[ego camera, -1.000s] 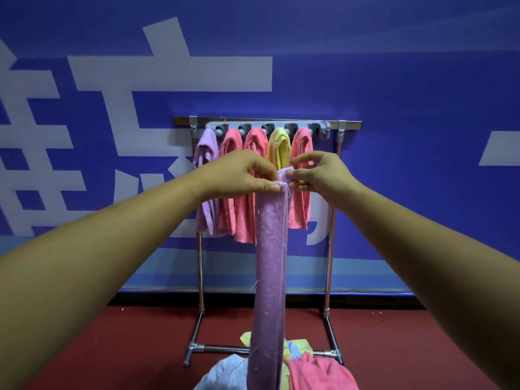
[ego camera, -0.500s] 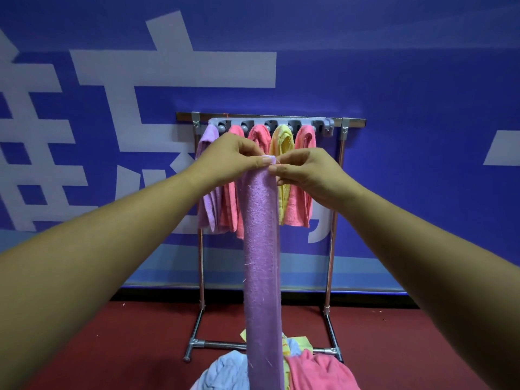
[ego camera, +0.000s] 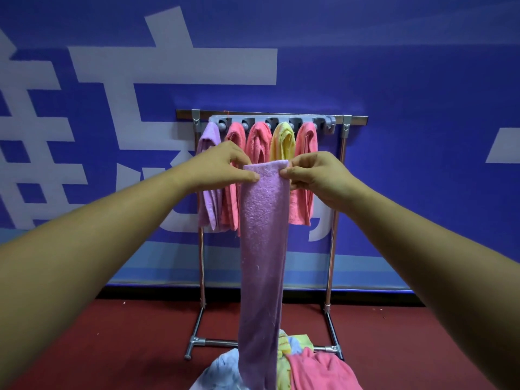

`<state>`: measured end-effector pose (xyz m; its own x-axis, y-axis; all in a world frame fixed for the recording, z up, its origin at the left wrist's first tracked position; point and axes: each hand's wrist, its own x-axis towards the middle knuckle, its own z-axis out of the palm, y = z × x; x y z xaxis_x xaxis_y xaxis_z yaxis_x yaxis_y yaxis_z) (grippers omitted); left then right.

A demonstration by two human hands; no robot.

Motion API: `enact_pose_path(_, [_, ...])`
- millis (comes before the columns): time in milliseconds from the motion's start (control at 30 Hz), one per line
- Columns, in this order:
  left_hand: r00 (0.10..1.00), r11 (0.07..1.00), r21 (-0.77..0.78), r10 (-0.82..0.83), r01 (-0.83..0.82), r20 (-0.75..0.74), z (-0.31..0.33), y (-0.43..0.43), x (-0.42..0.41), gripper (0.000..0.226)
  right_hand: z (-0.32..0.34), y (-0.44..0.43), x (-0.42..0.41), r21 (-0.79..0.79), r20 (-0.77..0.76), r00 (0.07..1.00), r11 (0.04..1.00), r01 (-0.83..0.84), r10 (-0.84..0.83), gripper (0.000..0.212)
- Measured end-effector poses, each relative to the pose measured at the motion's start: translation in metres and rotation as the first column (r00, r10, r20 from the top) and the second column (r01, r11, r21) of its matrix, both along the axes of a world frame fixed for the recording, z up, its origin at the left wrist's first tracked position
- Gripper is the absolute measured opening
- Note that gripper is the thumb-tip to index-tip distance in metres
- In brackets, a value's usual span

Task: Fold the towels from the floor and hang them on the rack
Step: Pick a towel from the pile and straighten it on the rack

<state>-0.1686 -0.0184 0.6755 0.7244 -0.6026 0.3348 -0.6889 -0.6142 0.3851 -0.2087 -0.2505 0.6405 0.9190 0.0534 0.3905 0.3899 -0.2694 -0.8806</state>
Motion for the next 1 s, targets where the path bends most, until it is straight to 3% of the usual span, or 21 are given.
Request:
enact_pose_path(67, [1.000, 0.999, -0.032, -0.007, 0.007, -0.006, 0.001, -0.003, -0.002, 0.026, 0.001, 0.003, -0.002, 0.020, -0.003, 1.000, 1.000, 0.020, -0.020, 0.011])
enact_pose_path(200, [0.940, 0.881, -0.474, -0.155, -0.008, -0.303, 0.006, -0.005, -0.005, 0.020, 0.011, 0.001, -0.005, 0.316, -0.069, 0.989, 0.943, -0.104, 0.133, 0.008])
enact_pose_path(267, [0.933, 0.912, -0.410, -0.127, -0.024, -0.338, 0.003, -0.007, -0.001, 0.018, 0.009, 0.000, -0.001, 0.170, -0.067, 0.997, 0.985, -0.019, 0.031, 0.012])
enact_pose_path(333, [0.960, 0.953, -0.302, -0.056, -0.031, -0.275, -0.005, -0.010, 0.002, 0.014, 0.003, 0.002, 0.004, 0.040, -0.061, 0.994, 0.995, 0.094, -0.092, 0.021])
enact_pose_path(533, [0.954, 0.872, -0.490, -0.126, -0.024, -0.271, -0.014, -0.009, 0.007, 0.019, 0.003, -0.001, 0.007, 0.251, -0.170, 0.985, 0.968, 0.025, 0.019, 0.006])
enact_pose_path(767, [0.990, 0.842, -0.536, -0.018, -0.062, -0.143, -0.016, -0.014, 0.005, 0.019, 0.004, 0.004, 0.009, 0.303, -0.183, 0.980, 0.953, -0.021, 0.080, 0.007])
enact_pose_path(1000, [0.987, 0.834, -0.549, -0.040, -0.051, -0.154, -0.011, -0.014, -0.001, 0.020, 0.009, 0.012, 0.001, 0.270, -0.088, 0.996, 0.963, 0.011, 0.013, 0.011])
